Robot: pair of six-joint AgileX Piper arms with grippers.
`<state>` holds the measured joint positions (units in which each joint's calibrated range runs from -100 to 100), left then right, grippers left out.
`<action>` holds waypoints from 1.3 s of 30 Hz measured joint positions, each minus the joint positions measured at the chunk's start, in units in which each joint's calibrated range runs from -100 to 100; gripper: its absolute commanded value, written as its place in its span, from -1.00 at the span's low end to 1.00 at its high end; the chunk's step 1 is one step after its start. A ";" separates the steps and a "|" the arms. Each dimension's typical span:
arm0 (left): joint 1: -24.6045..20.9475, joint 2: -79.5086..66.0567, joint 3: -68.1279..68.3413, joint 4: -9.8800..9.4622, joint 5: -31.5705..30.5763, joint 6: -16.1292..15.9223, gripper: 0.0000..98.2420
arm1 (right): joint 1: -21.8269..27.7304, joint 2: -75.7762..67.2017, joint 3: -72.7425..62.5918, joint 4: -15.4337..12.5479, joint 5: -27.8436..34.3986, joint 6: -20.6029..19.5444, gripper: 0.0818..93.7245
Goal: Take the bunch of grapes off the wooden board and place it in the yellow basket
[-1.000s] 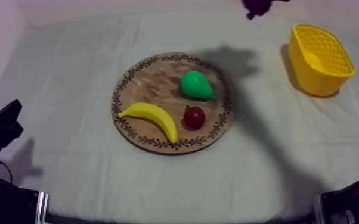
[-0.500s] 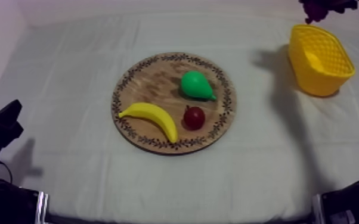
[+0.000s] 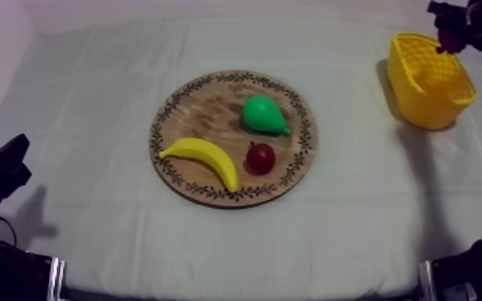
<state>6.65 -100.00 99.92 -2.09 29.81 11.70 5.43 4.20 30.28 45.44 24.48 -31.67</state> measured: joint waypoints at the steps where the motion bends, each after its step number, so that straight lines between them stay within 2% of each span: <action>1: 0.00 0.00 0.00 0.00 0.00 0.00 -1.00 | 0.17 0.63 0.46 1.28 -0.67 -1.15 -0.09; 9: 0.00 0.00 0.00 0.00 0.00 0.00 -1.00 | 0.85 4.86 1.89 11.50 -4.37 -10.78 0.05; 11: 0.00 0.00 0.00 0.00 0.00 0.00 -1.00 | 0.85 5.71 1.46 12.77 -4.95 -12.63 0.09; 13: 0.00 0.00 0.00 0.00 0.00 0.00 -1.00 | 0.85 6.27 0.72 12.77 -6.54 -13.83 0.11; 15: 0.00 0.00 0.00 0.00 0.00 0.00 -1.00 | 0.85 6.59 -0.05 11.66 -8.05 -14.19 0.13; 19: 0.00 0.00 0.00 0.00 0.00 0.00 -1.00 | 0.90 7.20 -0.75 7.11 -8.88 -13.04 0.14; 32: 0.00 0.00 0.00 0.00 0.00 0.00 -1.00 | 2.71 4.74 -2.70 -1.85 -10.35 -0.30 0.16; 39: 0.00 0.00 0.00 0.00 0.00 0.00 -1.00 | 2.91 -1.80 0.87 -8.64 -11.31 6.83 0.13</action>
<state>6.65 -100.00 99.92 -2.09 29.81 11.70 8.34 2.40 31.15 36.80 13.16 -24.84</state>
